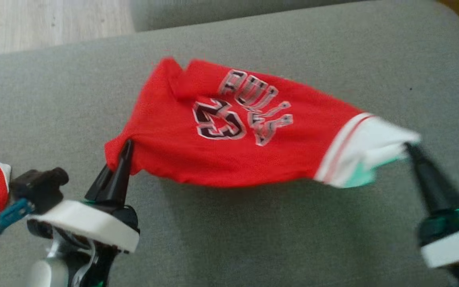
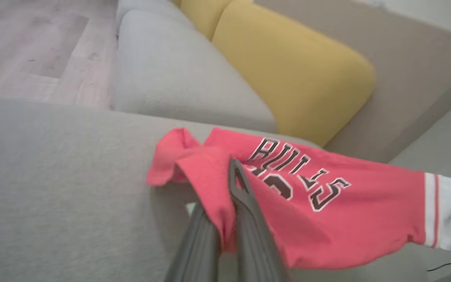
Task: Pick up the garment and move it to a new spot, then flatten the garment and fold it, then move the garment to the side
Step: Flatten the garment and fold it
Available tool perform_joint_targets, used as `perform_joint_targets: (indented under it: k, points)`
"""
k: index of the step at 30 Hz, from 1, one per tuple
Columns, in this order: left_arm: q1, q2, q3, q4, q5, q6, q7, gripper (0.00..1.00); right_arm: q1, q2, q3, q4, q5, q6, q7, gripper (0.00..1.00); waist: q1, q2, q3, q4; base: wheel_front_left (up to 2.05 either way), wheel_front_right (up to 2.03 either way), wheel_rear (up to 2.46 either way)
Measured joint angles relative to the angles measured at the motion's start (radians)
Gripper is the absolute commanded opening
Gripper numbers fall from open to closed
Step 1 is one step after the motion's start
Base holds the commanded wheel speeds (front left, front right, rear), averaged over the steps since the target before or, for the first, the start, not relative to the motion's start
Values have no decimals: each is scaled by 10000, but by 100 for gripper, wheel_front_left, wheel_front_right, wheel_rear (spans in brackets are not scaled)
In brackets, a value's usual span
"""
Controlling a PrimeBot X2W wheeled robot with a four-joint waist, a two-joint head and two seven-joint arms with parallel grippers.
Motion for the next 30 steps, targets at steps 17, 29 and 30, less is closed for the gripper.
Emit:
perform_joint_targets:
  k: [17, 29, 30]
  points:
    - [-5966, 138, 259, -1538, -2190, 1409, 3490, 0, -7508, -1496, -2732, 738, 1122, 0, 3413, 0, 1, 0, 426, -54, 0, 0, 0]
    - [-12297, 328, 642, 5306, 31, 1528, 341, 0, -13956, -360, -1588, 6636, -2186, 0, 1283, 0, 5, -1, 2765, 169, 0, 0, 0]
    - [-12545, 291, 640, 5743, 96, 1383, -38, 0, -14240, -314, -1586, 7028, -2286, 0, 959, 0, 5, -1, 2930, 189, 0, 0, 0]
